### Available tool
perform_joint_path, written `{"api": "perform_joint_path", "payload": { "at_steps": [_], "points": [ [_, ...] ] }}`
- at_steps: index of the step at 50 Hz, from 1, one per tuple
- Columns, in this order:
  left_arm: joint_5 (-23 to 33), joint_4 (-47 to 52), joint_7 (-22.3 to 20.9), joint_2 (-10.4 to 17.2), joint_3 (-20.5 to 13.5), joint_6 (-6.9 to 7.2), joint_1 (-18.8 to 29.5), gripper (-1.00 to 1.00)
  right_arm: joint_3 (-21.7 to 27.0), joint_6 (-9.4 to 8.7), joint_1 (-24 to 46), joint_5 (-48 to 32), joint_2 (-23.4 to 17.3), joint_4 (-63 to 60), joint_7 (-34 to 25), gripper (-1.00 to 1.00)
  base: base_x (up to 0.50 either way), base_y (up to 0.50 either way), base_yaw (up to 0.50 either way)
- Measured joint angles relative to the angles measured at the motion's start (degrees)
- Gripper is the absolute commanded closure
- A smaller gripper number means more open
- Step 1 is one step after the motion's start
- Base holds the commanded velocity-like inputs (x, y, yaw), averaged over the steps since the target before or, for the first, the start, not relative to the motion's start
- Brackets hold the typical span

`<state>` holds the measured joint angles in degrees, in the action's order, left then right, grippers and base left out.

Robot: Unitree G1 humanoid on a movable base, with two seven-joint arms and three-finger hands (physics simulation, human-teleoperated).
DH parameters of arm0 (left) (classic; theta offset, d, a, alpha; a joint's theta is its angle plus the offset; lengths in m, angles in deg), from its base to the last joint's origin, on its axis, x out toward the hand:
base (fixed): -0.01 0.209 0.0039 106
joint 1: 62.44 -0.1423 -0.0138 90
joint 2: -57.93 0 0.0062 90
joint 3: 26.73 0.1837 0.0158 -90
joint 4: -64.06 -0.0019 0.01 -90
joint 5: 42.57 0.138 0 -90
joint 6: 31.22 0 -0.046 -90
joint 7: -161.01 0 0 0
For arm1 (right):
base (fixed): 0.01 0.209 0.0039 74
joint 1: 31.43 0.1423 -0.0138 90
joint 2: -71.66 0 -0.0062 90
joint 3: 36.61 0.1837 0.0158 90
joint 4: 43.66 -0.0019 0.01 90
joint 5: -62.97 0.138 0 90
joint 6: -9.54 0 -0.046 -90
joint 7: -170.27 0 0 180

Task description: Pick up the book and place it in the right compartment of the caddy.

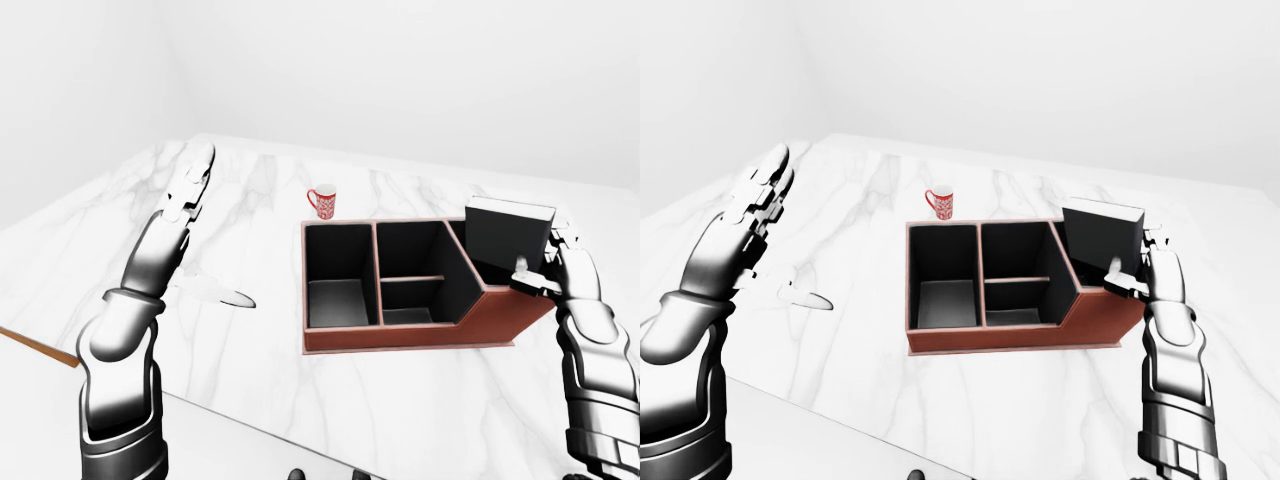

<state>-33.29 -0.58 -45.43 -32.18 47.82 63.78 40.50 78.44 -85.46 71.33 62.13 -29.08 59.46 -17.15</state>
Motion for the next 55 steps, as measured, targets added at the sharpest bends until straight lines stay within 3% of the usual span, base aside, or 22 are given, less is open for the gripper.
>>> {"api": "perform_joint_path", "payload": {
  "at_steps": [10, 11, 12, 44, 49, 55],
  "points": [
    [0.05, 0.1, -0.13, 0.02, 0.09, 0.0, 0.18, -1.0, -0.09, 0.0, 0.73, 0.0, -0.35, 1.12, 0.21, 1.0, 0.0, 0.0, 0.0],
    [0.04, 0.1, -0.13, 0.01, 0.11, 0.0, 0.18, -1.0, -0.09, 0.0, 0.78, 0.02, -0.36, 1.19, 0.23, 0.1, 0.0, 0.0, 0.01],
    [0.03, 0.07, -0.13, 0.0, 0.13, 0.0, 0.17, -1.0, 0.07, 0.0, 0.84, 0.24, -0.39, 1.26, 0.42, -1.0, 0.0, 0.0, 0.0],
    [-0.09, 1.69, -0.46, 0.55, -0.32, 0.0, 1.25, -1.0, 2.11, 0.0, 1.05, 2.38, -0.81, -2.98, 0.74, -1.0, 0.0, 0.0, 0.0],
    [-1.25, 2.67, 0.04, 2.22, -1.71, 0.0, 3.92, -1.0, 3.53, 0.0, 2.05, 2.52, -2.33, -8.32, 0.0, -1.0, 0.0, 0.0, 0.0],
    [-4.41, 4.17, 1.34, 6.27, -4.1, 0.0, 9.36, -1.0, 6.29, 0.0, 4.75, 4.14, -5.81, -16.5, -1.15, -1.0, 0.0, 0.0, 0.0]
  ]
}}
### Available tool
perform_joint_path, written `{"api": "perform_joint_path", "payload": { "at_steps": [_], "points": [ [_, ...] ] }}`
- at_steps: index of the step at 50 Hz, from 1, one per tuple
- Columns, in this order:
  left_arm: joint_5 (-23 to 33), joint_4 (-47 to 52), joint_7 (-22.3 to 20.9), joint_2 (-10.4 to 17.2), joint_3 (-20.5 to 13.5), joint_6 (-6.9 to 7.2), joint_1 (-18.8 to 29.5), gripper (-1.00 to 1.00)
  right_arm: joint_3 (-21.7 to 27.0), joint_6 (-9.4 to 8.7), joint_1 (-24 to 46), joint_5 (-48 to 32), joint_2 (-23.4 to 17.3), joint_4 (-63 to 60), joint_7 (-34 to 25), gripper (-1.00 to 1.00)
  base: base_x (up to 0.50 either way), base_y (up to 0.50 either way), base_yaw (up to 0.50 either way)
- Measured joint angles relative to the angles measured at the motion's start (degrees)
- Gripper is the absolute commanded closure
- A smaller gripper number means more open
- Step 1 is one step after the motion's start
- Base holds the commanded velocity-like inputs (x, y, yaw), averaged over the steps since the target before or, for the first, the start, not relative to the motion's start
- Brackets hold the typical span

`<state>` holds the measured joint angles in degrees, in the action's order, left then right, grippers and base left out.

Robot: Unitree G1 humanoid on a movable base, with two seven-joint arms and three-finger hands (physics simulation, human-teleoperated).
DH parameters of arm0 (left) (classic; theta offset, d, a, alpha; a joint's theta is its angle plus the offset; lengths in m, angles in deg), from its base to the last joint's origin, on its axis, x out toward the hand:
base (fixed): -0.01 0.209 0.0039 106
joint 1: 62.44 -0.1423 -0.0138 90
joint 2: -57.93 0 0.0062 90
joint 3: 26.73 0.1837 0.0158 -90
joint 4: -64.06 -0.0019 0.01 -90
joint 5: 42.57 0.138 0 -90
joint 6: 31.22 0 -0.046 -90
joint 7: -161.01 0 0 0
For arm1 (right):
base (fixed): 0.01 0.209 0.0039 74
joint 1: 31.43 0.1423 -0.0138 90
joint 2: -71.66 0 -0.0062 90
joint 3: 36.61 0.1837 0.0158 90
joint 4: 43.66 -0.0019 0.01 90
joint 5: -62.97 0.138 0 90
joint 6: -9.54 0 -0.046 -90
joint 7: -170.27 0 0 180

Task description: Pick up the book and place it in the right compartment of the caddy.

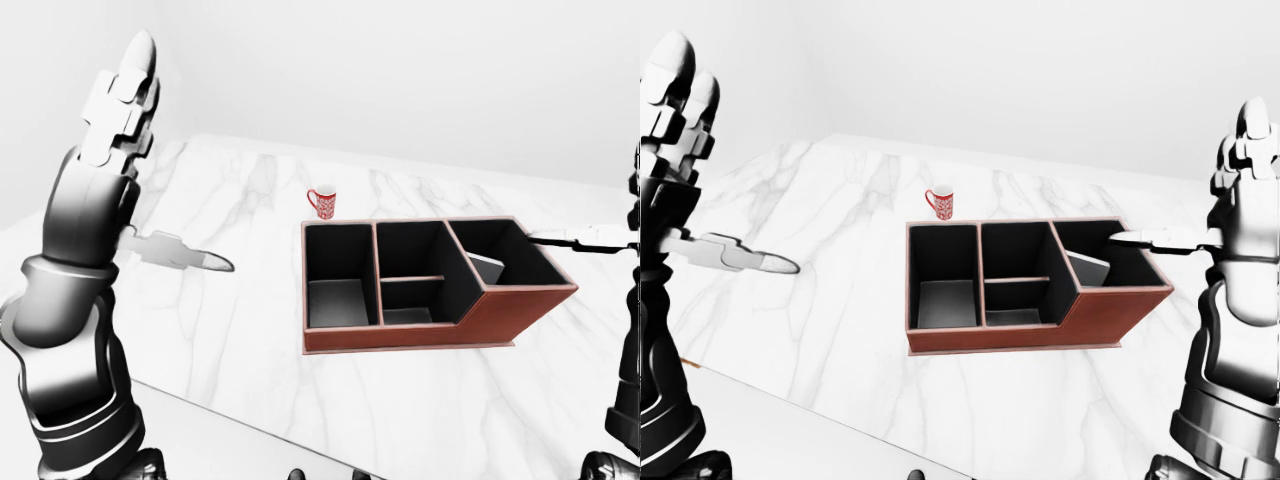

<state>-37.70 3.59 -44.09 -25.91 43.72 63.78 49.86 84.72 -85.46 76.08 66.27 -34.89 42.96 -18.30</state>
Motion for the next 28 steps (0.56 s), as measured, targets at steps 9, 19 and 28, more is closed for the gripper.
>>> {"api": "perform_joint_path", "payload": {
  "at_steps": [9, 19, 28],
  "points": [
    [-6.53, 1.81, 3.3, 6.66, -3.14, 0.0, 7.6, -1.0, 3.82, 0.0, 3.96, 4.06, -5.67, -11.19, -0.91, -1.0, 0.0, 0.0, 0.0],
    [-16.19, 3.28, 9.19, 13.91, -7.03, 0.0, 14.91, -1.0, 8.06, 0.0, 8.98, 11.6, -13.17, -20.42, 0.54, -1.0, 0.0, 0.0, 0.0],
    [-29.95, 4.61, 17.85, 21.6, -11.56, 0.0, 18.73, -1.0, 13.42, 0.0, 13.02, 24.4, -22.91, -25.57, 5.8, -1.0, 0.0, 0.0, 0.0]
  ]
}}
